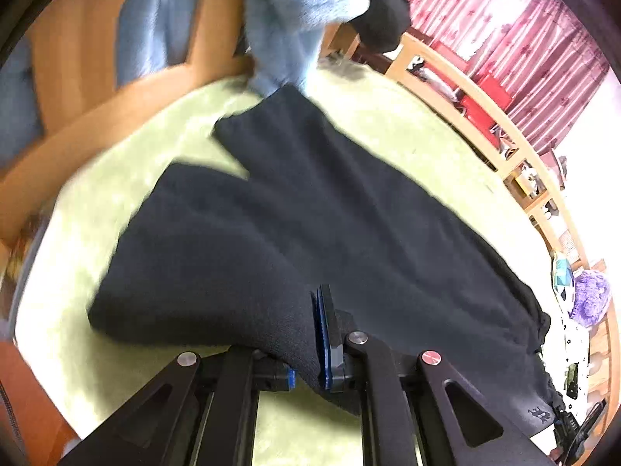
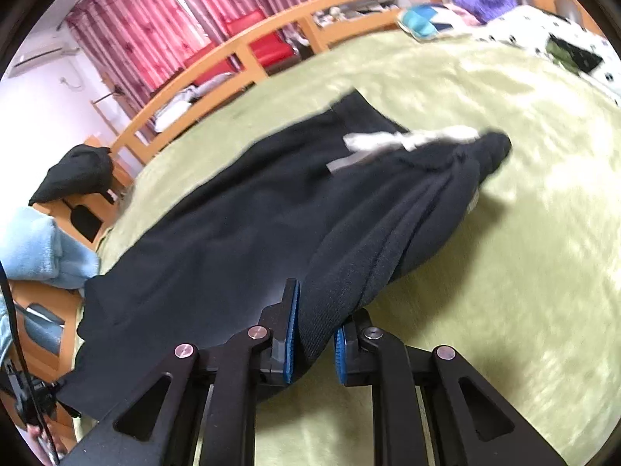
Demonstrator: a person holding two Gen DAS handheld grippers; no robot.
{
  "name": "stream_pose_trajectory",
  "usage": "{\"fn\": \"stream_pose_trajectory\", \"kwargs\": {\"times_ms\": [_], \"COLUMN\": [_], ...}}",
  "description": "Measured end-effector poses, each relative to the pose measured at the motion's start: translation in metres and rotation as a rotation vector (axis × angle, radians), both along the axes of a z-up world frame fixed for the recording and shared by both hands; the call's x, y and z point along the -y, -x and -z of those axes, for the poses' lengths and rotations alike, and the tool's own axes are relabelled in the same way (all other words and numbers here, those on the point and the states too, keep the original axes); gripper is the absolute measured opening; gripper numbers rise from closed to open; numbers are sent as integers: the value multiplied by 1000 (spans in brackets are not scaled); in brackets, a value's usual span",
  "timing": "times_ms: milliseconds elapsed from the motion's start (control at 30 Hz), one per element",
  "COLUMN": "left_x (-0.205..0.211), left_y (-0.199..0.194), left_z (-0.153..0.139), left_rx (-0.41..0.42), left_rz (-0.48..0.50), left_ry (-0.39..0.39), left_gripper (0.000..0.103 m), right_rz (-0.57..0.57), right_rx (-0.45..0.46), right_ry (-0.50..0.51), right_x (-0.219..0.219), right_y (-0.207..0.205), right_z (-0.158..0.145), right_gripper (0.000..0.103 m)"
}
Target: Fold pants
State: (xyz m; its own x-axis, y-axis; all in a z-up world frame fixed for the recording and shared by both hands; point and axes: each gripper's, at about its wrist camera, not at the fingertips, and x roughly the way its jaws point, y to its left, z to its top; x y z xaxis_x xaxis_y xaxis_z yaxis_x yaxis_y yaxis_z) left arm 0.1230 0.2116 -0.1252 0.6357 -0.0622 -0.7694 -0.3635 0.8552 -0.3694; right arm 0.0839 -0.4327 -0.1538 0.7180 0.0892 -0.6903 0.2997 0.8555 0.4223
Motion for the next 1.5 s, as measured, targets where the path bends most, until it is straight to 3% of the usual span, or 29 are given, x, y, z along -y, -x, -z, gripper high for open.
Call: {"fn": "stream_pose_trajectory", "kwargs": {"times_ms": [267,500,600,667,733,800,833,900,1000,1133,1267,1500], "left_x": [29,32,30,34,45,57,64,72,75,75,76,72], "left_y": [-81,-176,-215,-234,-243,-243,-238,-220,-190,-157,-131,-111], "left_z": [-32,-50,-49,-40,-23,-7,0,4,-7,-9,20,101], "left_rx": [47,102,121,105,54,18,5,19,67,41,-26,-111], "left_rz": [37,-4,-10,-6,32,81,110,146,135,145,147,115], "left_ry": [-117,-134,-78,-66,-77,-89,-95,-121,-185,-230,-185,80], "left_gripper": [9,9,10,13,15,28,33,59,80,83,83,82], "right_rz": [-88,-99,-73,-32,1,-5,-19,-39,-80,-79,-54,32], "right_rx": [38,73,83,58,2,-9,-9,-23,-44,-58,-100,-165], "right_ry": [141,196,213,179,129,106,115,152,177,211,215,19], "right_x": [-16,-19,-16,-10,-5,-6,-10,-17,-24,-22,-13,20], "right_y": [-83,-183,-230,-257,-272,-272,-268,-255,-229,-189,-151,-118], "right_z": [-51,-74,-76,-67,-48,-32,-25,-15,-5,6,28,82], "right_gripper": [15,15,16,23,37,55,56,58,60,69,70,70]}}
